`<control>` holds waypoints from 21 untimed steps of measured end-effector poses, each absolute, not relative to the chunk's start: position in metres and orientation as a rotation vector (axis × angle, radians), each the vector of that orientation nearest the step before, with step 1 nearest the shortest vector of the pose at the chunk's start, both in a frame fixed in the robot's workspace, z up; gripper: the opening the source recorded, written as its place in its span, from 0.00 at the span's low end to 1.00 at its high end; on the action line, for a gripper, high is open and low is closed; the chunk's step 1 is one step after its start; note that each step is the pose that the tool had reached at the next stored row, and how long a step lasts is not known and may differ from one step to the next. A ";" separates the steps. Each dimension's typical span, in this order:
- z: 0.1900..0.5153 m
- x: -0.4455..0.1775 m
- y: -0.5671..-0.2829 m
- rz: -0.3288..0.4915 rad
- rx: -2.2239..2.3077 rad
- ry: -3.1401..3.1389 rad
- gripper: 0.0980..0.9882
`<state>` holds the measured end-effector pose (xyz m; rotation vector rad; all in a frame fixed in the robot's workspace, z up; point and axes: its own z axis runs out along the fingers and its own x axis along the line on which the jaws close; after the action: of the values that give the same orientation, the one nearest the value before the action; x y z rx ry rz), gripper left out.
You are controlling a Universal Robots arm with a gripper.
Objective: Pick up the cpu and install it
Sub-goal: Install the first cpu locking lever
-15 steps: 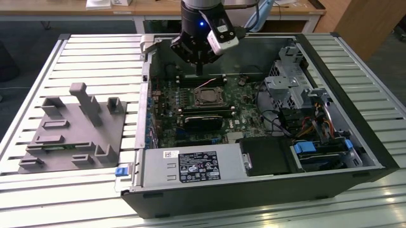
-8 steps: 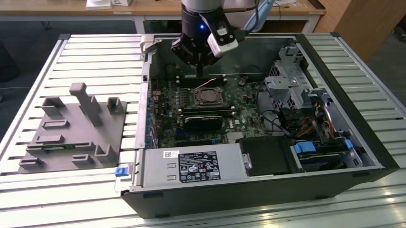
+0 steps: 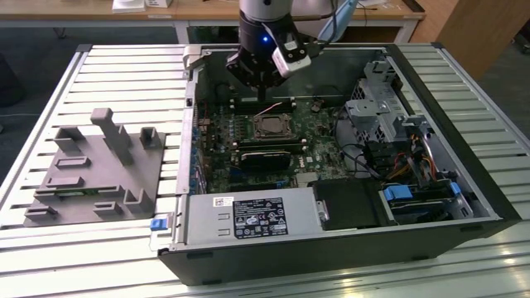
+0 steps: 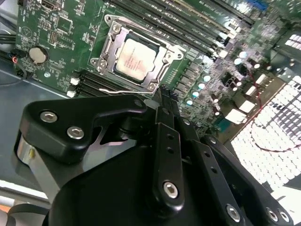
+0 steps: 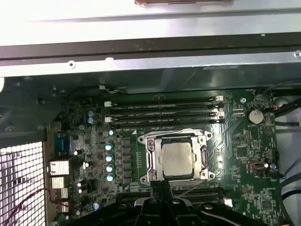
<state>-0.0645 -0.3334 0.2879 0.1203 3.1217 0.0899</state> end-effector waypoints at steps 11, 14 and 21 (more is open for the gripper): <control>0.275 -0.060 -0.322 0.092 0.120 3.122 0.01; 0.270 -0.059 -0.321 0.093 0.120 3.123 0.01; 0.259 -0.055 -0.318 0.107 0.121 3.123 0.01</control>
<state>-0.0555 -0.3180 0.2585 0.1206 3.1234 0.1070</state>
